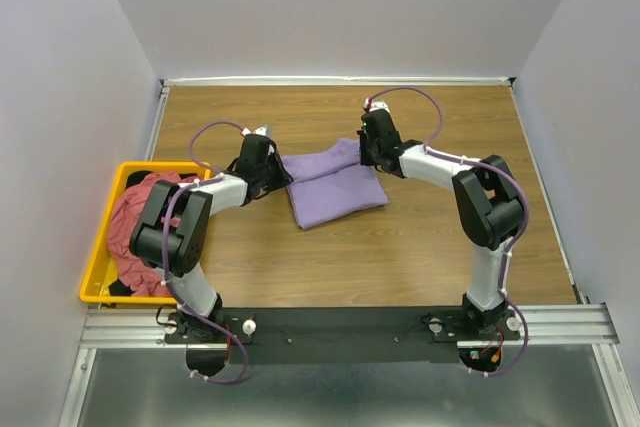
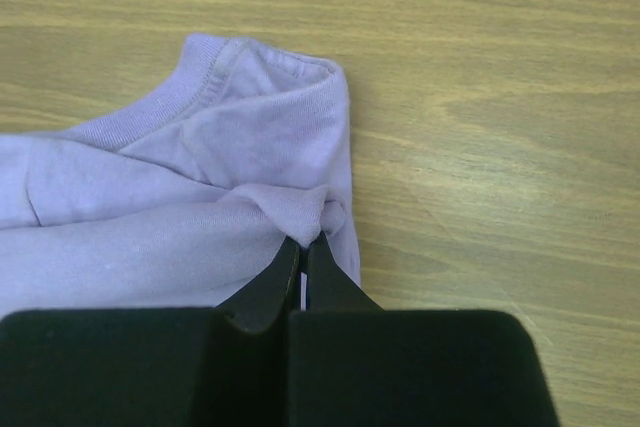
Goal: Fold and stack the t-shirts
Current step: Fold the tshirt
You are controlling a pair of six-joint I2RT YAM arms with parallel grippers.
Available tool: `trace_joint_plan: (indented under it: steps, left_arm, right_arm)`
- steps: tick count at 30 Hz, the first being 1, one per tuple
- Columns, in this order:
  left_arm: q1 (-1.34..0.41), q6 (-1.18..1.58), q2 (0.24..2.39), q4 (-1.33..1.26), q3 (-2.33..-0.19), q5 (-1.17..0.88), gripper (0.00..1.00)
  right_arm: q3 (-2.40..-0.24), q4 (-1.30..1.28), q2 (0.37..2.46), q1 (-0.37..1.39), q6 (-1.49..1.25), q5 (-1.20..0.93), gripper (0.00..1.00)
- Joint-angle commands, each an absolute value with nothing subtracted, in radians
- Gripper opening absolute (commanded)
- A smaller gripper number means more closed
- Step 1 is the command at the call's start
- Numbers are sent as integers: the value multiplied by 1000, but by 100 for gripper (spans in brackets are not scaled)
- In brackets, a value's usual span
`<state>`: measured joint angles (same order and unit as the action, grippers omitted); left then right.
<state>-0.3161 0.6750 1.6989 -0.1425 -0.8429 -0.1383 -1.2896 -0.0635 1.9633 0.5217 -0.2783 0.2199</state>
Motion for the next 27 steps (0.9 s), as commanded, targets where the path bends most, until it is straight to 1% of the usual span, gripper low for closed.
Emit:
trace_joint_plan:
  steps: [1, 5, 9, 16, 17, 18, 19, 27]
  left_arm:
    - [-307, 680, 1741, -156, -828, -101, 0]
    - [-307, 667, 1773, -143, -842, -117, 0]
    - [-307, 664, 1804, -135, -856, -132, 0]
    - [-307, 663, 1796, -126, -867, -123, 0]
    - [-307, 664, 1793, -124, -868, -123, 0]
    - [-307, 666, 1790, -124, -871, -120, 0]
    - [-307, 669, 1783, -123, -871, -120, 0]
    - [-307, 669, 1741, -124, -890, -80, 1]
  right_arm:
    - [-1304, 21, 1925, 514, -267, 218, 2]
    - [-1287, 61, 1868, 514, -250, 198, 2]
    - [-1298, 84, 1858, 514, -235, 187, 2]
    - [-1322, 83, 1957, 514, -218, 207, 3]
    - [-1324, 84, 1968, 512, -216, 209, 4]
    - [-1327, 84, 1995, 514, -213, 221, 9]
    - [-1334, 84, 2006, 512, -210, 227, 10]
    - [-1347, 83, 2037, 503, -218, 287, 11]
